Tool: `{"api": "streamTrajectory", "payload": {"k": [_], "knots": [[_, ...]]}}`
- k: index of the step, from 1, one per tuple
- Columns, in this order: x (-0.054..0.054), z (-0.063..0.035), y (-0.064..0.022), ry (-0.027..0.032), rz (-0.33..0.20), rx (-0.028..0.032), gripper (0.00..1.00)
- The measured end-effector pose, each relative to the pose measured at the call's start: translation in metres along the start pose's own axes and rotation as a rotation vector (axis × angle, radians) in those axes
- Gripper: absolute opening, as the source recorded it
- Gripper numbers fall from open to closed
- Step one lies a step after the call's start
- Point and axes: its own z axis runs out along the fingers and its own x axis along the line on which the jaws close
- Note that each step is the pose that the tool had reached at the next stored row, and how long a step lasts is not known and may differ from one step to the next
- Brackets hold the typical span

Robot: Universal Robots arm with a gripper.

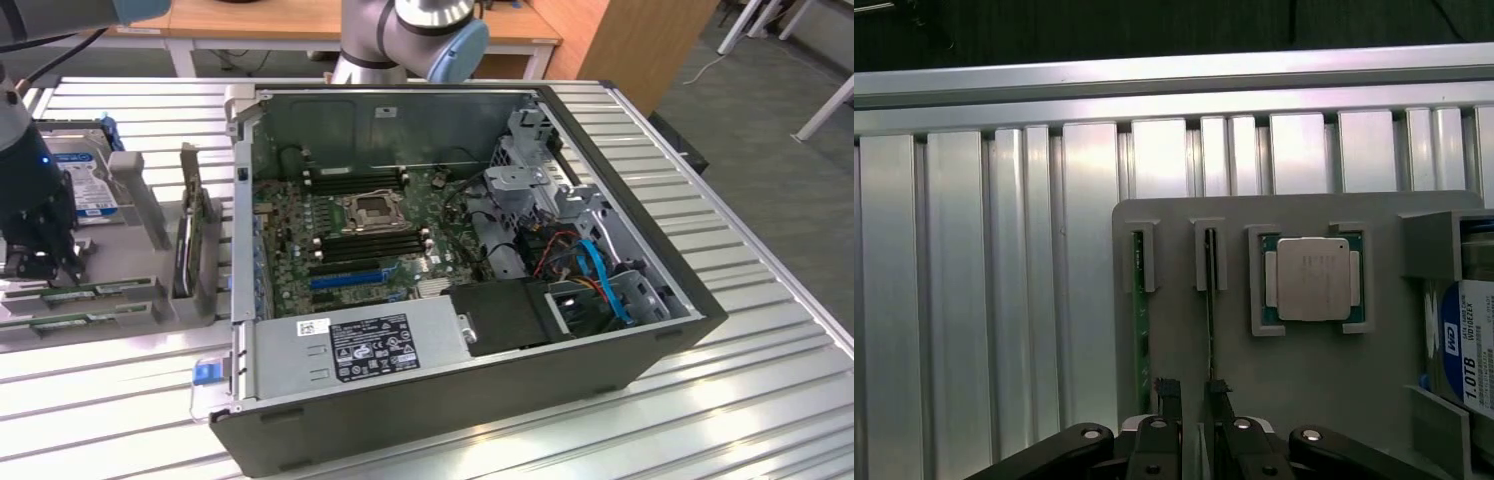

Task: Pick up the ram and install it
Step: 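Pick up the ram and move it above insertion slot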

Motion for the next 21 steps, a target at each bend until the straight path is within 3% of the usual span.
{"api": "streamTrajectory", "payload": {"k": [21], "knots": [[0.016,0.0003,-0.0011,-0.0002,0.000,0.0002,0.24]]}}
